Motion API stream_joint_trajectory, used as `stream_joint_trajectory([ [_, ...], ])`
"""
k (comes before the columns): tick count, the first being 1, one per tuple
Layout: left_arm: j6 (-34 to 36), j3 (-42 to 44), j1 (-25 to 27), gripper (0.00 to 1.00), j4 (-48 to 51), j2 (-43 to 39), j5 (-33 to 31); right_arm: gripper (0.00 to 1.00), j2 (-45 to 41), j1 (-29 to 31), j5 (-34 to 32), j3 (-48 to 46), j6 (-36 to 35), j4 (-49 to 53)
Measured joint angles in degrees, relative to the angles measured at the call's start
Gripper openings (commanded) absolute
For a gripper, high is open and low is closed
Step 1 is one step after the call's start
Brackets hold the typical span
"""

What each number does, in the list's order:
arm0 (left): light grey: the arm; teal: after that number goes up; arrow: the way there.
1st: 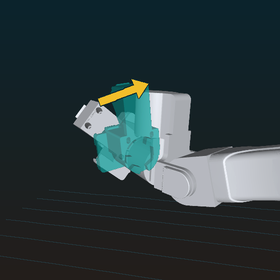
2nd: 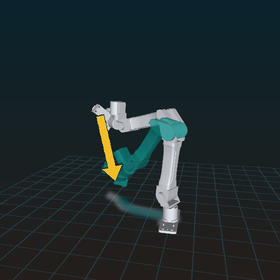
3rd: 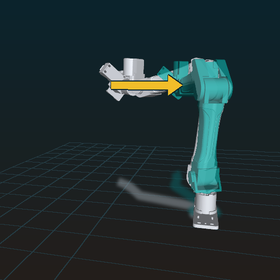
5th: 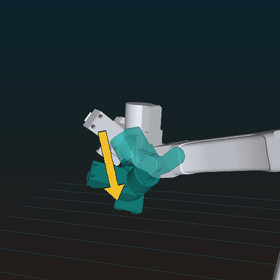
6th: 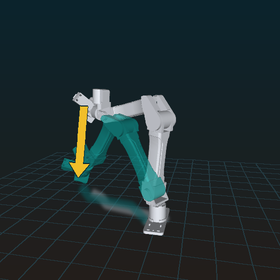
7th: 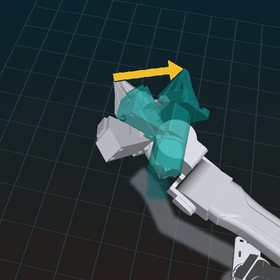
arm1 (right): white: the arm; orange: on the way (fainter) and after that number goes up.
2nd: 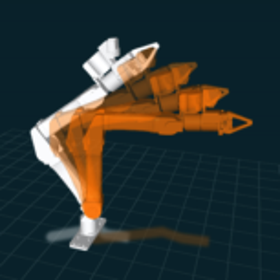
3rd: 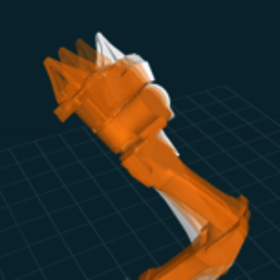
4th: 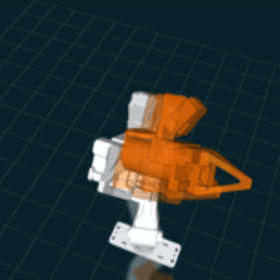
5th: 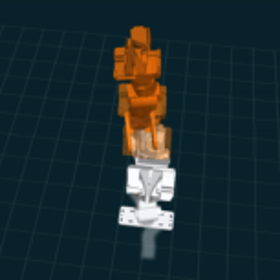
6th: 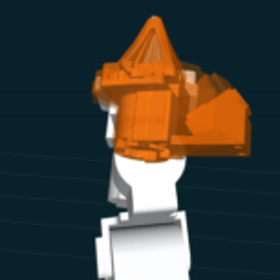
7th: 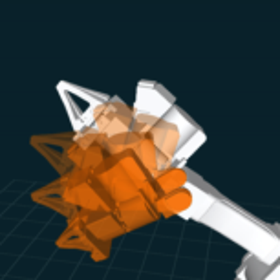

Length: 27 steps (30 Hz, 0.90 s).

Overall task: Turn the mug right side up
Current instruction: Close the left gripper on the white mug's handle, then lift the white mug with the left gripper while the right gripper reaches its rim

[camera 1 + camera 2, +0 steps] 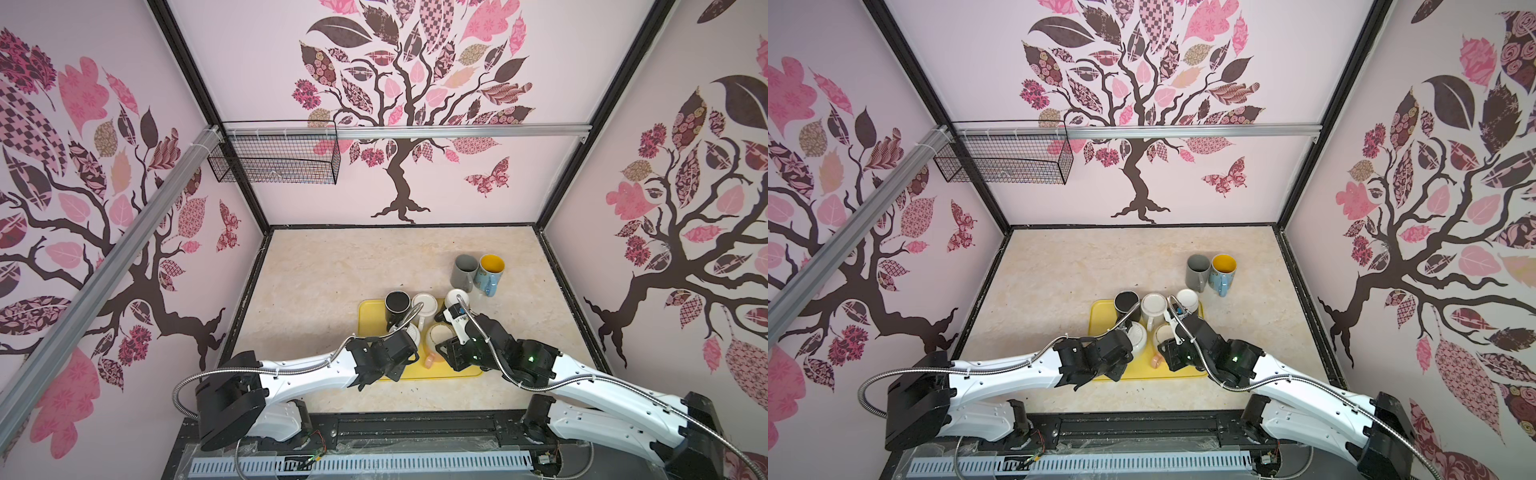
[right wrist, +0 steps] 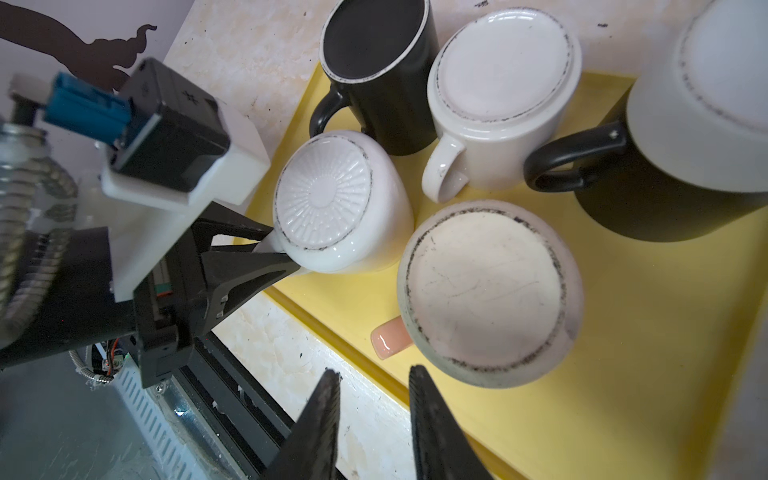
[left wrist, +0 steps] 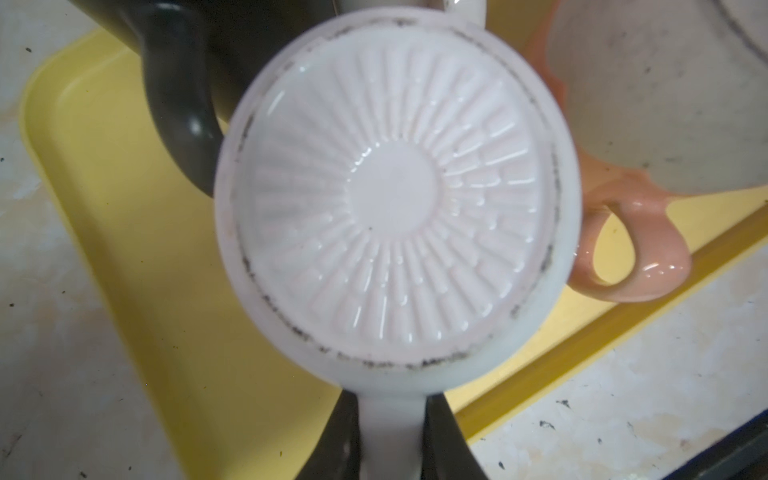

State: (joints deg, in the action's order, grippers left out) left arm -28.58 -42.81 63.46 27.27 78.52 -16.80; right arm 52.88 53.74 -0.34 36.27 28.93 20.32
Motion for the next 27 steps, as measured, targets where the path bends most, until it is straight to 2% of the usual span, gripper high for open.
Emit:
stream_joint_trajectory([
  [2,0.1,-0.2,-0.1,0.08,-0.2,0.2,-0.1,0.32,0.0,0.0,0.0,0.0,0.0,0.0],
  [3,0.1,-0.3,-0.1,0.0,-0.2,0.3,-0.1,0.32,0.0,0.0,0.0,0.0,0.0,0.0],
  [8,0.1,-0.9,0.9,0.0,1.8,0.3,-2.1,0.32,-0.1,0.0,0.4,0.0,0.3,-0.1],
  [13,0.1,-1.9,4.4,0.0,7.0,-1.7,-5.4,0.32,-0.1,0.0,2.1,0.0,0.8,-1.4],
  [17,0.1,-2.5,6.6,0.0,12.2,-7.7,-6.1,0.32,-0.3,0.0,3.4,0.0,1.0,-2.6],
  [21,-0.4,-3.7,6.7,0.0,15.5,-15.7,-7.4,0.32,-2.6,0.0,3.4,0.0,1.1,-3.2],
  [27,-1.7,-4.0,6.6,0.0,15.4,-28.6,-9.1,0.32,-5.1,0.0,3.3,0.0,1.6,-6.6],
])
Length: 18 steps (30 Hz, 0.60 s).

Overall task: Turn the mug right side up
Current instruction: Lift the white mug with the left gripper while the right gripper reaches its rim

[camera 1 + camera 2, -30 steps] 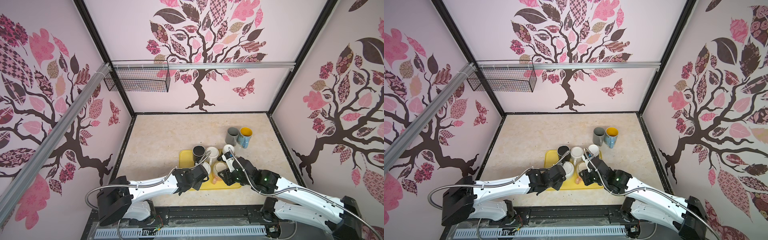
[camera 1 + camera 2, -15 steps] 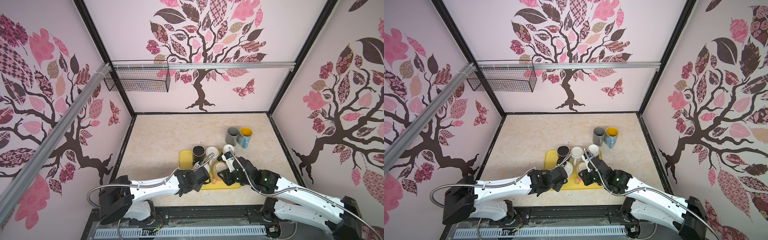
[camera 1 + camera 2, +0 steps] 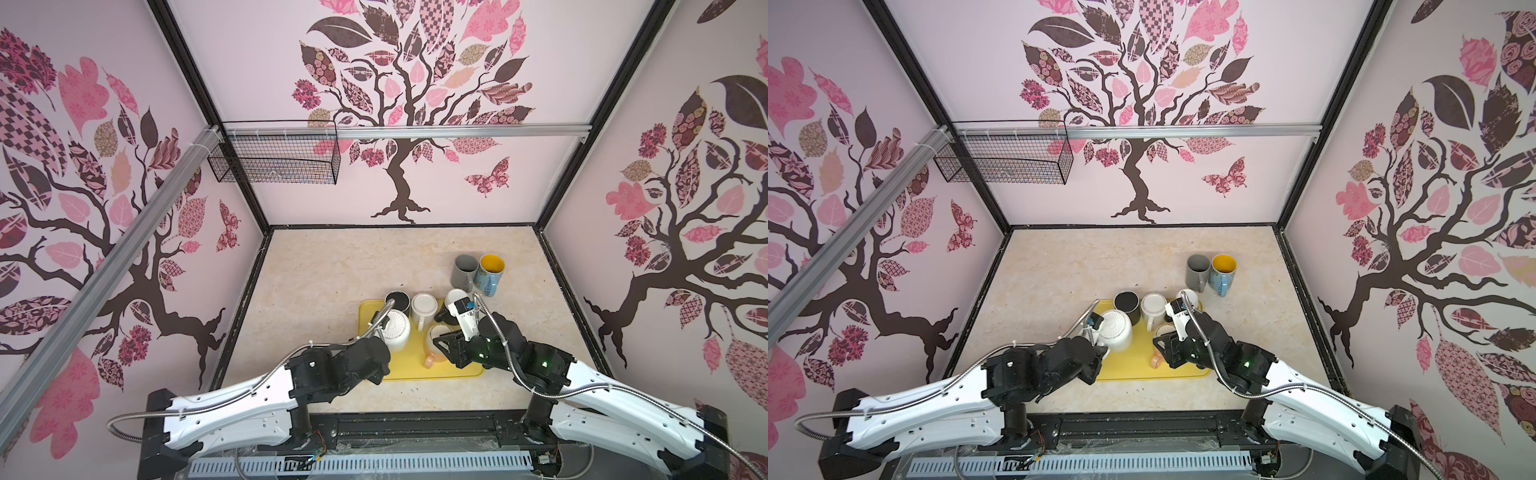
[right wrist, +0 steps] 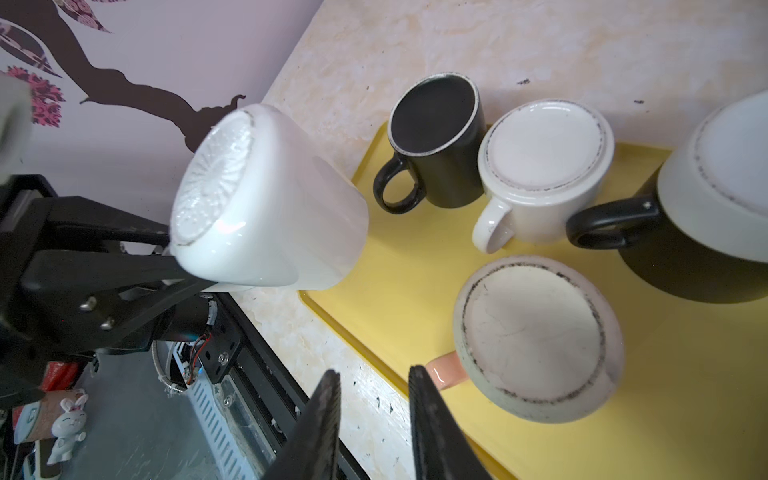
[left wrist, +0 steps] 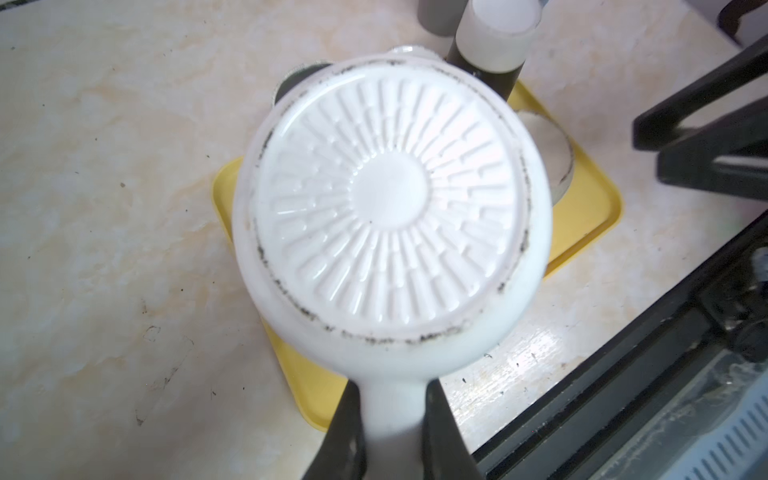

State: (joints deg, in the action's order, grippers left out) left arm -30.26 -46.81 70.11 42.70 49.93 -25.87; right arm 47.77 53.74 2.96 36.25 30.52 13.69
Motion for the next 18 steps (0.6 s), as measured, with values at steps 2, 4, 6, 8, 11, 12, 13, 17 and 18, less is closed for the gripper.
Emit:
stream_joint_trajectory([
  [2,-0.4,0.0,-0.2,0.0,-1.4,-3.9,0.0,0.32,1.4,0.0,1.4,0.0,0.8,-2.4],
  [4,-0.8,0.0,-0.8,0.0,-3.2,-6.9,0.0,0.33,3.1,0.0,3.1,-0.3,1.9,-5.6],
  [6,-1.2,0.0,-1.7,0.0,-5.2,-9.3,0.0,0.33,5.0,0.0,5.2,-0.9,3.3,-9.5],
  [8,-1.5,0.0,-3.2,0.0,-6.9,-10.9,0.2,0.34,6.4,0.0,7.4,-1.9,4.9,-14.2],
  [11,-2.4,0.0,-6.2,0.0,-9.7,-12.7,1.4,0.34,8.6,0.0,10.8,-4.0,8.3,-22.4],
  [12,-2.8,0.0,-7.1,0.0,-10.8,-13.2,1.7,0.35,9.5,0.0,11.9,-4.5,9.6,-25.3],
  [13,-3.0,0.0,-7.8,0.0,-11.8,-13.6,1.9,0.36,10.4,0.0,12.8,-5.0,10.6,-27.9],
  [17,-3.2,0.0,-8.6,0.0,-16.4,-13.8,2.3,0.42,13.7,0.0,16.2,-5.2,14.8,-38.8],
  [18,-3.2,0.0,-8.6,0.0,-17.5,-13.4,2.5,0.43,14.6,0.0,17.0,-5.1,15.9,-41.3],
])
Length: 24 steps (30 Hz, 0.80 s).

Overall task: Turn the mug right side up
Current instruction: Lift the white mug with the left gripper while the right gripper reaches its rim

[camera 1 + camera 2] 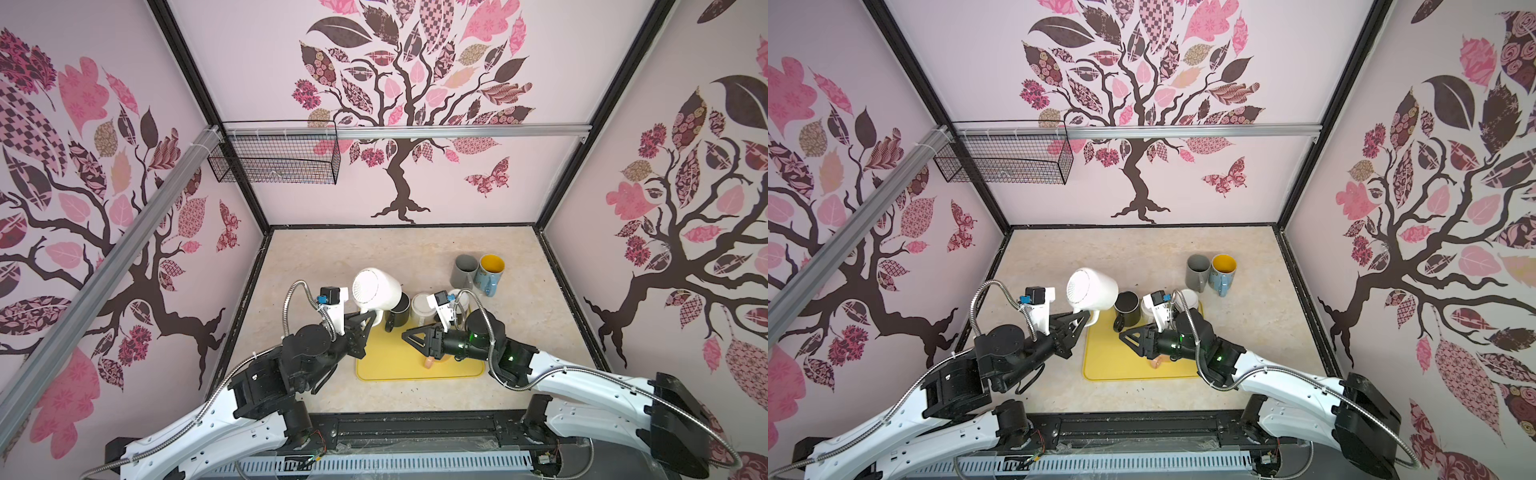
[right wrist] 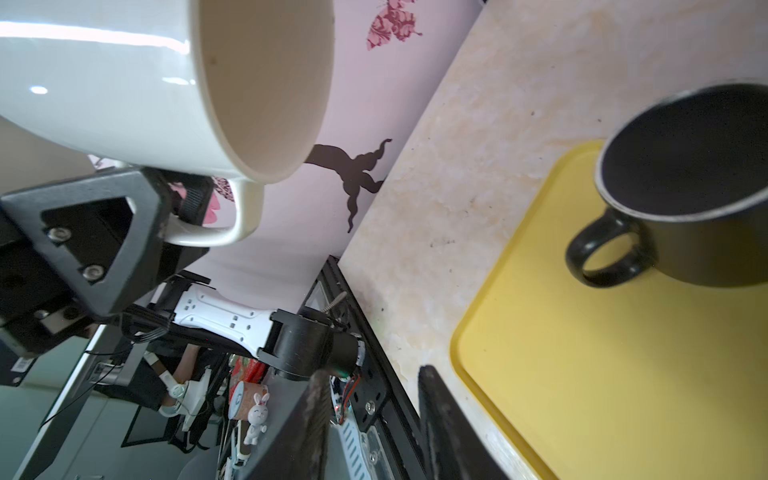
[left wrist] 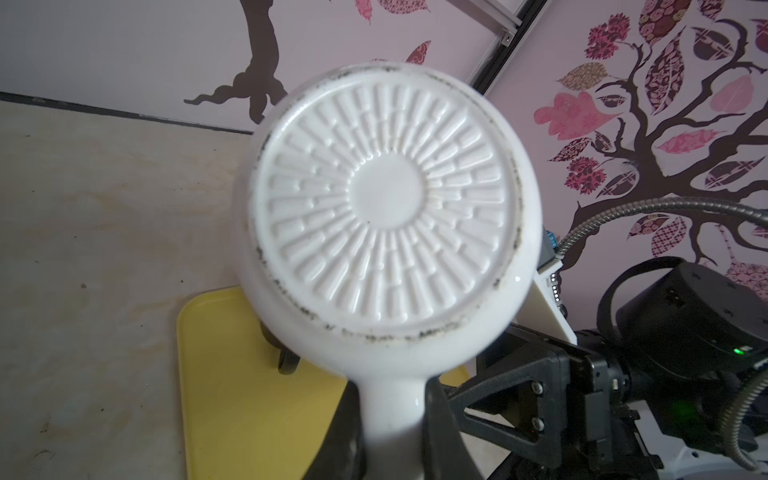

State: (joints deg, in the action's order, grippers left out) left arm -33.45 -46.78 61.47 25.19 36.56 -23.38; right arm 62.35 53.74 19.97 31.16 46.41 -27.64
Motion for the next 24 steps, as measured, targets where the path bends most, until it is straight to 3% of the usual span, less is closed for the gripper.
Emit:
stream_joint_trajectory([
  [12,-0.5,0.2,-0.1,0.0,-8.9,2.9,2.7,0.47,5.7,0.0,3.7,0.3,9.2,-24.1],
  [24,-2.7,1.9,-0.1,0.0,-15.8,1.3,6.1,0.47,9.9,-0.1,1.2,2.3,12.1,-34.8],
])
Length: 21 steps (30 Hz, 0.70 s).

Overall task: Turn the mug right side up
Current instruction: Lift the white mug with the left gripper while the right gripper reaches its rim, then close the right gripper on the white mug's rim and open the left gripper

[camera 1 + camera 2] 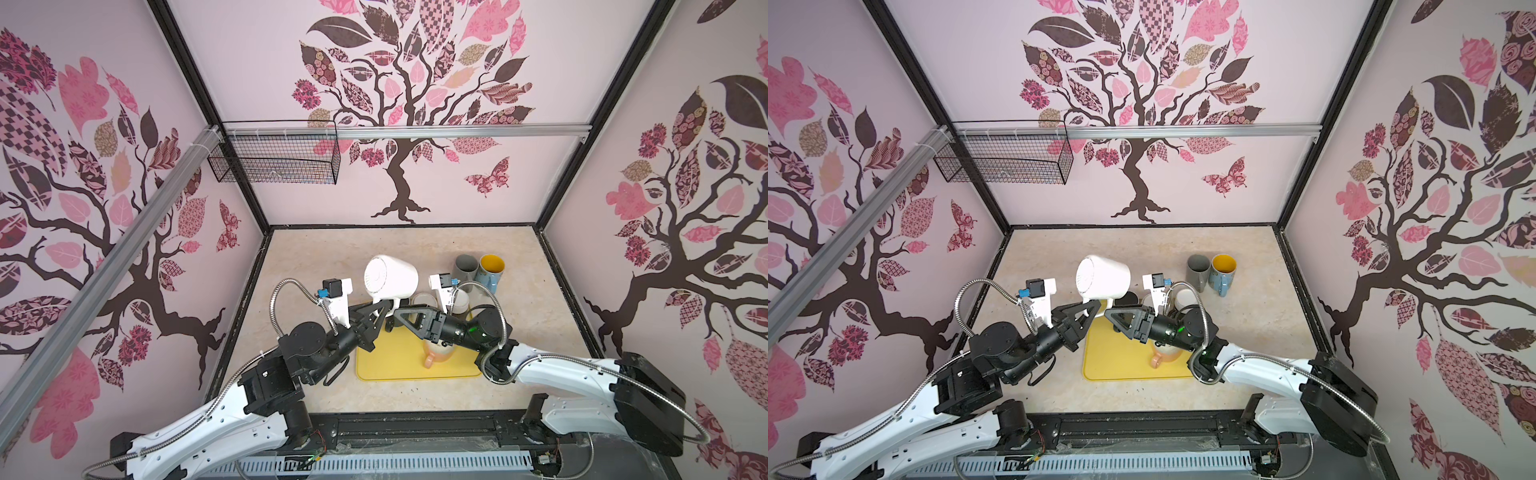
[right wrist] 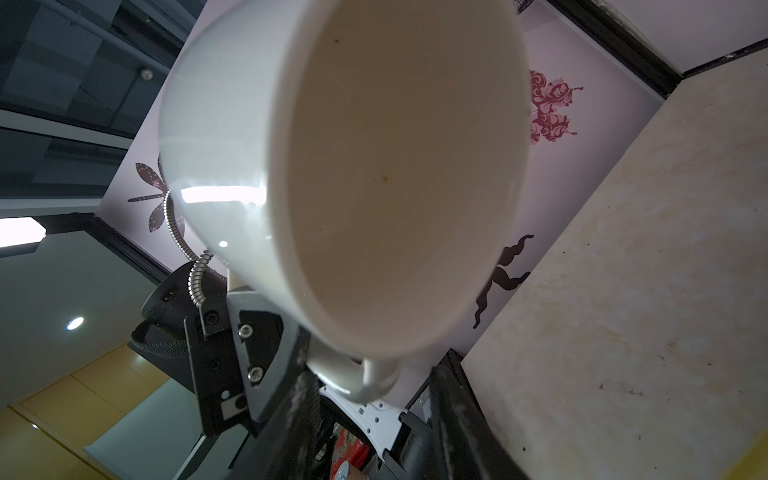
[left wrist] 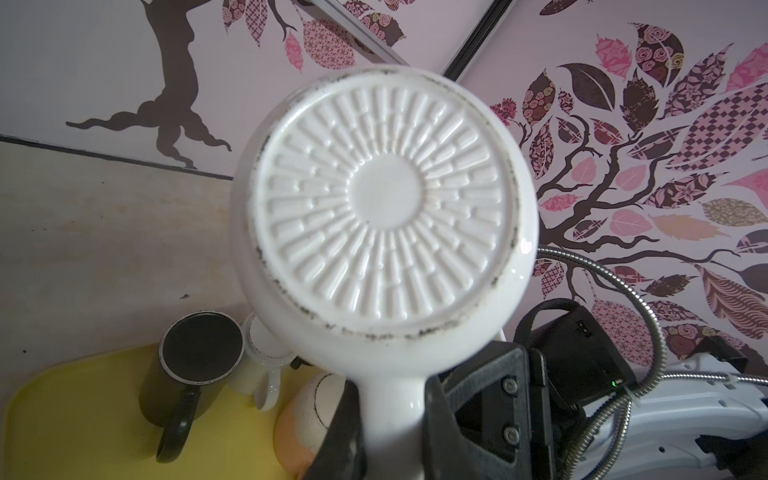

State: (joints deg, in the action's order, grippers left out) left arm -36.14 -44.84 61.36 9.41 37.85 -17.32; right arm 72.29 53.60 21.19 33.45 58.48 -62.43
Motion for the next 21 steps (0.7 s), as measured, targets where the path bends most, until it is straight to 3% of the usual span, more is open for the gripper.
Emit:
stream_joint_trajectory([
  [12,-4.1,5.6,-0.9,0.0,-8.3,-0.8,1.3,0.39,9.0,-5.1,4.9,0.8,10.0,-16.1],
  [21,-6.0,6.7,-1.1,0.0,-12.9,-0.3,2.6,0.29,12.1,-6.1,9.7,5.4,13.7,-19.0],
])
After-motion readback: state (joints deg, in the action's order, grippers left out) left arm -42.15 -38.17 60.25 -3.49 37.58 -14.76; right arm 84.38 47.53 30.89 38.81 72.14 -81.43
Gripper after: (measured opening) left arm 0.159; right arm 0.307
